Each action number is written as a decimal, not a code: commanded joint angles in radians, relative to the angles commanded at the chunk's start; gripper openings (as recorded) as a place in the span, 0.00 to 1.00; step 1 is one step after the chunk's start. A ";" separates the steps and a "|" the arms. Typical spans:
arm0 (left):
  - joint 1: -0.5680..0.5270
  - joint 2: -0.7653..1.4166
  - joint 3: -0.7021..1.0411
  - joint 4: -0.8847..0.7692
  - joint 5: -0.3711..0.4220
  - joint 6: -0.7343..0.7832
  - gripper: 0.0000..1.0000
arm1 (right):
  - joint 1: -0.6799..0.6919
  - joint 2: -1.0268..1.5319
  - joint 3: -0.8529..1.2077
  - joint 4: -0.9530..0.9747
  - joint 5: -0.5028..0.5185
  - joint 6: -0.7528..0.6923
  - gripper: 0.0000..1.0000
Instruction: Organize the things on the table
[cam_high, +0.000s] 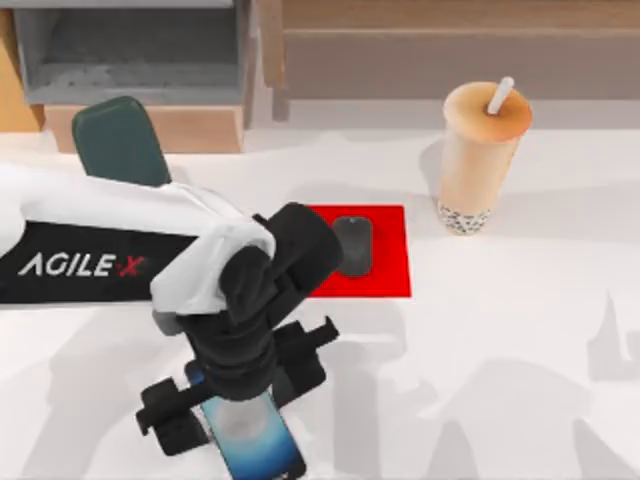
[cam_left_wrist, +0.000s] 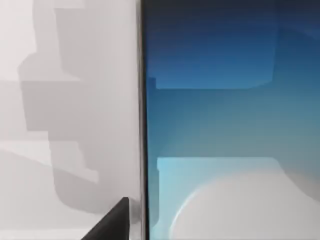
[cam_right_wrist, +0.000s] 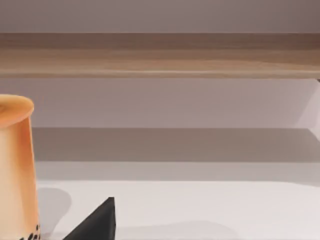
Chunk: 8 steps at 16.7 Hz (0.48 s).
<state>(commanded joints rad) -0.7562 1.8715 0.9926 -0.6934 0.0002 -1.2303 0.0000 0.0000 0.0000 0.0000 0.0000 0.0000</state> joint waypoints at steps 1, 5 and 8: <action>0.000 0.000 0.000 0.000 0.000 0.000 0.17 | 0.000 0.000 0.000 0.000 0.000 0.000 1.00; 0.000 0.000 0.000 0.000 0.000 0.000 0.00 | 0.000 0.000 0.000 0.000 0.000 0.000 1.00; 0.000 0.000 0.000 0.000 0.000 0.000 0.00 | 0.000 0.000 0.000 0.000 0.000 0.000 1.00</action>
<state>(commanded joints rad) -0.7562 1.8715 0.9926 -0.6934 0.0002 -1.2303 0.0000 0.0000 0.0000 0.0000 0.0000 0.0000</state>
